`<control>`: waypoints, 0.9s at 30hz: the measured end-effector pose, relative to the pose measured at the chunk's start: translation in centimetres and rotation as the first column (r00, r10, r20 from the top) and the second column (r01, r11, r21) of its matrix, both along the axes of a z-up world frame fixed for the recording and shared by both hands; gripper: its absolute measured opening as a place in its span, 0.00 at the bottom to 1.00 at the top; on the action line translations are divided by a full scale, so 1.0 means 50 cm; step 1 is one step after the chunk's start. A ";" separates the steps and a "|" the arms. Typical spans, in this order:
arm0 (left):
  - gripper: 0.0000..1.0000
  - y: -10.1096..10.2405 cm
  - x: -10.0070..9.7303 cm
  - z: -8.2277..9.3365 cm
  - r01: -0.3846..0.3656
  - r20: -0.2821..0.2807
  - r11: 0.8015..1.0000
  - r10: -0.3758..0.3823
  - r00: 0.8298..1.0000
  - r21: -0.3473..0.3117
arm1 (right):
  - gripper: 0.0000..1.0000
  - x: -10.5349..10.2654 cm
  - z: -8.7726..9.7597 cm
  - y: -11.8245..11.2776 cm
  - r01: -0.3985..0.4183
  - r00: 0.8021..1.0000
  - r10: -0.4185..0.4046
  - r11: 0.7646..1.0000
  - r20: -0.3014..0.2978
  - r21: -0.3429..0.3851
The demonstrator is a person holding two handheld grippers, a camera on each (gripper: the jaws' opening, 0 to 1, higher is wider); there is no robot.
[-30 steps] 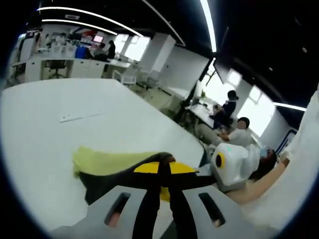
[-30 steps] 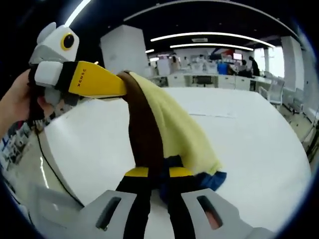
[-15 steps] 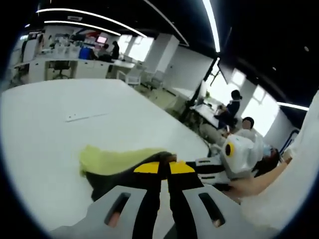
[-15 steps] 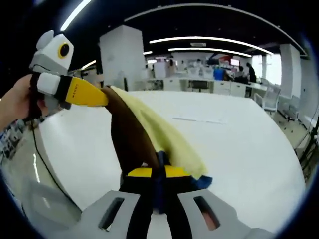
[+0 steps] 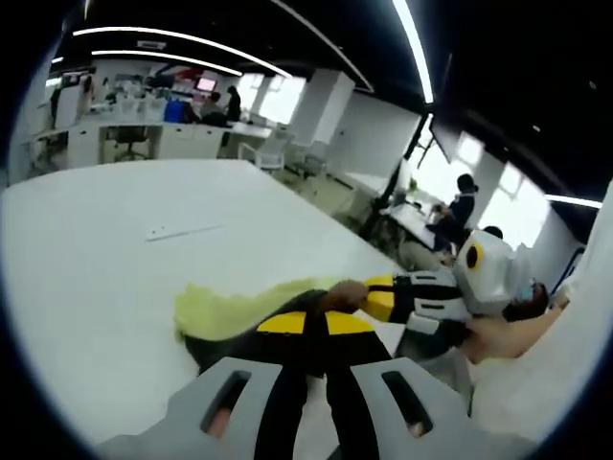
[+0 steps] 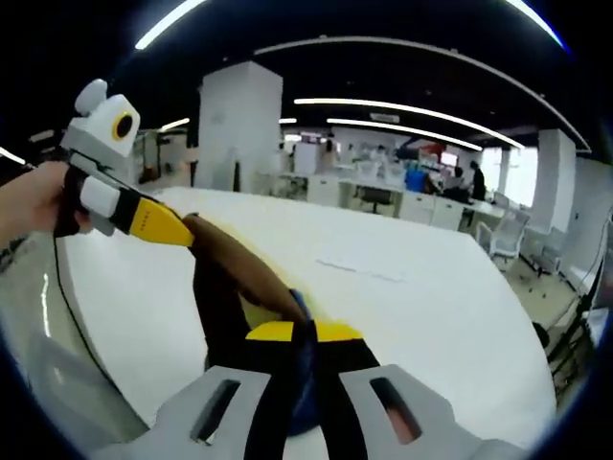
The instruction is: Fold the garment on the visible template until the final outline fits inside the template.
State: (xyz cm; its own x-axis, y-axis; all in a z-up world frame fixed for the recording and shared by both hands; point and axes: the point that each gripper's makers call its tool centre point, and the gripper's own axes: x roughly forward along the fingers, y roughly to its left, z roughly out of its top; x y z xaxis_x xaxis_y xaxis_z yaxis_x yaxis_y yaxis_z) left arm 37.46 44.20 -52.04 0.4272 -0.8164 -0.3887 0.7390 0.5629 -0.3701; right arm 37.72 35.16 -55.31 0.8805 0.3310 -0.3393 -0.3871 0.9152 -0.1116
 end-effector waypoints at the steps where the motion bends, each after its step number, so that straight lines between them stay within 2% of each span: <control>1: 0.01 0.002 0.001 0.003 -0.003 0.004 1.000 0.003 1.000 -0.002 | 0.05 0.000 0.005 0.001 -0.005 1.000 0.005 1.000 0.006 -0.005; 9: 0.01 0.014 0.010 0.012 -0.029 0.028 0.999 0.028 0.999 0.014 | 0.04 0.005 0.026 0.005 -0.028 0.999 0.028 0.999 0.040 -0.019; 21: 0.01 0.019 0.012 0.060 -0.055 0.074 0.998 0.056 0.996 -0.015 | 0.04 0.017 0.109 -0.001 -0.042 0.989 0.047 0.998 0.140 -0.039; 27: 0.01 0.022 0.014 0.083 -0.073 0.093 0.997 0.076 0.993 -0.038 | 0.04 0.019 0.140 -0.002 -0.047 0.985 0.048 0.999 0.166 -0.014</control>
State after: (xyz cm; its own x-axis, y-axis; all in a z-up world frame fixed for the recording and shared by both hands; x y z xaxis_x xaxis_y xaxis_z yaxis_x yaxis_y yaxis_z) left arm 38.14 45.28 -47.90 0.5205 -0.7930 -0.3165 0.7279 0.6059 -0.3211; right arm 38.66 35.08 -48.29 0.9083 0.3712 -0.1930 -0.4055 0.8947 -0.1873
